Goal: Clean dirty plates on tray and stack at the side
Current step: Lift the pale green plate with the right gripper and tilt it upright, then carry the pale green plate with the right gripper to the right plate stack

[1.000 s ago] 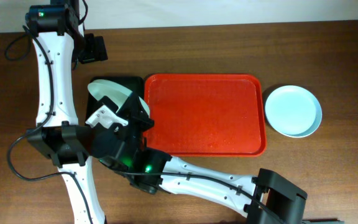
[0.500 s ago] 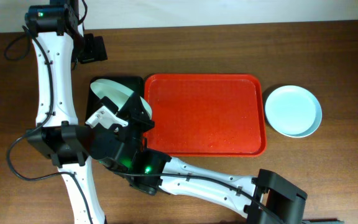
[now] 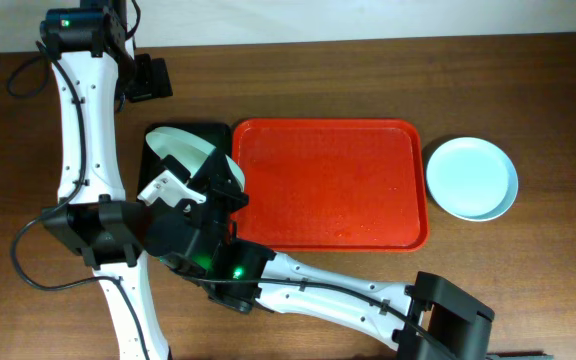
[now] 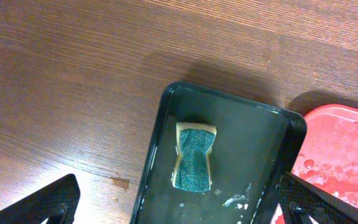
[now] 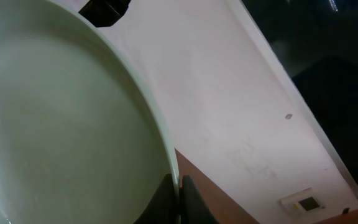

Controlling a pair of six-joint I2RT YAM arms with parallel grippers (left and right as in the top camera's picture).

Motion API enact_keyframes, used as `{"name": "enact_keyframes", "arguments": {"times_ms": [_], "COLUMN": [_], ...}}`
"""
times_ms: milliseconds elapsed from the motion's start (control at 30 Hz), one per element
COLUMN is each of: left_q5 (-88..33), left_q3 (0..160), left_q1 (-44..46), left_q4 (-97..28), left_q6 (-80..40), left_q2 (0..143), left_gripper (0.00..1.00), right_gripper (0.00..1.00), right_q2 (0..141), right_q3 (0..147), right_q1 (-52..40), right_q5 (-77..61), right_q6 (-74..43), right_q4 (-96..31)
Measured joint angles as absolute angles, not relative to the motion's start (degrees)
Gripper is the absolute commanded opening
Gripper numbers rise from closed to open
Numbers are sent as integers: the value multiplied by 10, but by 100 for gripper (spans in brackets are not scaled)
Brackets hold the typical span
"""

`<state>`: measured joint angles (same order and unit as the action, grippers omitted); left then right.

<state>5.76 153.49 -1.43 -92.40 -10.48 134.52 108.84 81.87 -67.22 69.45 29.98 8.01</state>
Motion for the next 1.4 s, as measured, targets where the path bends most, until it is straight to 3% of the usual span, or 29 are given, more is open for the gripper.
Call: {"name": "enact_keyframes", "arguments": {"times_ms": [333, 600, 833, 1200, 1400], "left_q5": [58, 58, 58, 58, 58], "left_q3": [1535, 1535, 1535, 1535, 1535], "left_q1": [-14, -14, -14, -14, -14], "left_q4": [-924, -924, -924, -924, -924], "left_q6": [-105, -105, -105, -105, -105], "left_q2": [1345, 1345, 1345, 1345, 1345], "left_gripper": [99, 99, 99, 99, 99], "right_gripper": [4, 4, 4, 4, 4], "right_q2": [1088, 1088, 1088, 1088, 1088], "right_q3": [819, 821, 823, 823, 823], "right_q1": [-671, -625, -568, -546, -516], "right_q5": [693, 675, 580, 558, 530], "right_q6": [285, 102, -83, -151, -258], "right_q4": [78, -47, -180, -271, -338]}}
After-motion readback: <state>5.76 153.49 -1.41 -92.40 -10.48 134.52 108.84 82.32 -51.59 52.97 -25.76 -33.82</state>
